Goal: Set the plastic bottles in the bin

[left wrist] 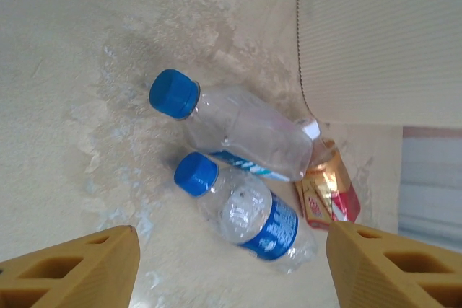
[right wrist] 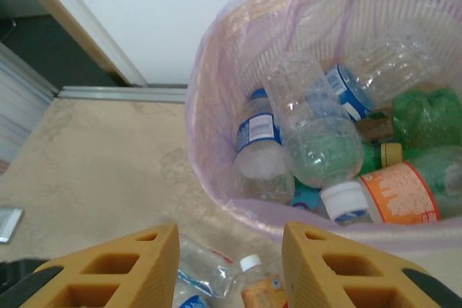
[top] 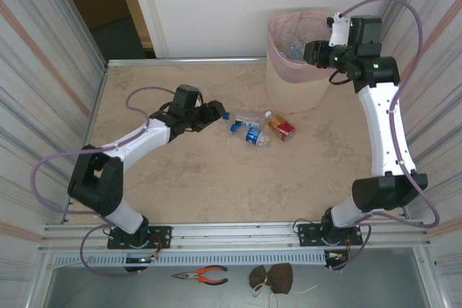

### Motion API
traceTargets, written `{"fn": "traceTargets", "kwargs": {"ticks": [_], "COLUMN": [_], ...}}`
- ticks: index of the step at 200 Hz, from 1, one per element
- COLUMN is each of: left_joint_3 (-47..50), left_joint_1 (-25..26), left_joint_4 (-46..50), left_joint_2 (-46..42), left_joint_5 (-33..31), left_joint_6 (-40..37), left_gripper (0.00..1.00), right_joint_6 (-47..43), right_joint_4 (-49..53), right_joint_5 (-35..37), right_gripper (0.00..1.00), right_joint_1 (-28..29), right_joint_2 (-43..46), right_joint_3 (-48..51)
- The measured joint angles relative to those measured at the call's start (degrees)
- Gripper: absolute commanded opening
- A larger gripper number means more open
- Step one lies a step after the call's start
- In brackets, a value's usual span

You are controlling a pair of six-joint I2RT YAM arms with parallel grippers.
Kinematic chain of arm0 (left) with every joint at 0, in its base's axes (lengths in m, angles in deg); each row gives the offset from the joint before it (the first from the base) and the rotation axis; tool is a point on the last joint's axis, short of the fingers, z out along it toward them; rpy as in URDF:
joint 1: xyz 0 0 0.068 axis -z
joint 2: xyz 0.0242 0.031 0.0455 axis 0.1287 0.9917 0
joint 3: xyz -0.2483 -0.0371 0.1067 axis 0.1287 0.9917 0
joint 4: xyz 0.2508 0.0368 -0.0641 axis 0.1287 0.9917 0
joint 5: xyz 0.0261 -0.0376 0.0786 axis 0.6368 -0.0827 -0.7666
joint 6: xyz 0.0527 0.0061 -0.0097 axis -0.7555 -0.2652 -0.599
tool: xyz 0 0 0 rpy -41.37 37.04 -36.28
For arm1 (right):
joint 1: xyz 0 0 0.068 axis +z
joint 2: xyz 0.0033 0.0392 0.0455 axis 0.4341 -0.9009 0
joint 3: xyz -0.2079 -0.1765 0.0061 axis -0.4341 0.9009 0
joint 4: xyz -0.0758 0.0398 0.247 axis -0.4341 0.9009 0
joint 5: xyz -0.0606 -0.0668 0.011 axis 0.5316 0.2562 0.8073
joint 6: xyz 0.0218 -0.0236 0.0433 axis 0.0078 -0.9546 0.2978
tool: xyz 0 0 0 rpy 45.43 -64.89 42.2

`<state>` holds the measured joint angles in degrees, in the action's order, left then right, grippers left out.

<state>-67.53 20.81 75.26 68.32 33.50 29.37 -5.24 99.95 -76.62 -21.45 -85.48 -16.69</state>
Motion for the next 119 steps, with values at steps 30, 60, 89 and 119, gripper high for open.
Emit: {"fn": "traceTargets", "kwargs": {"ticks": [30, 60, 89, 119], "left_joint_3": [-2.8, -3.9, -4.9, -7.5], "left_joint_1": [-0.8, -1.9, -2.3, -2.6], "left_joint_4": [-3.5, -8.8, -13.0, -15.7], "left_joint_2": [7.0, 14.8, 21.8, 23.5], "left_joint_5": [0.6, 2.8, 4.6, 5.1], "left_joint_6": [8.9, 18.5, 25.9, 30.3], "left_gripper": [0.71, 0.71, 0.71, 0.65], "right_joint_6": [0.1, 0.1, 0.0, 0.0], "right_joint_4": [-0.5, -0.5, -0.4, 0.1], "right_joint_5": [0.7, 0.7, 0.9, 1.1], "right_gripper": [0.41, 0.41, 0.42, 0.42], "right_joint_1": [0.0, 0.0, 0.0, 0.0], "right_joint_2": [2.8, 4.8, 5.8, 6.4], "right_joint_3": [3.3, 4.8, 4.8, 4.9]}}
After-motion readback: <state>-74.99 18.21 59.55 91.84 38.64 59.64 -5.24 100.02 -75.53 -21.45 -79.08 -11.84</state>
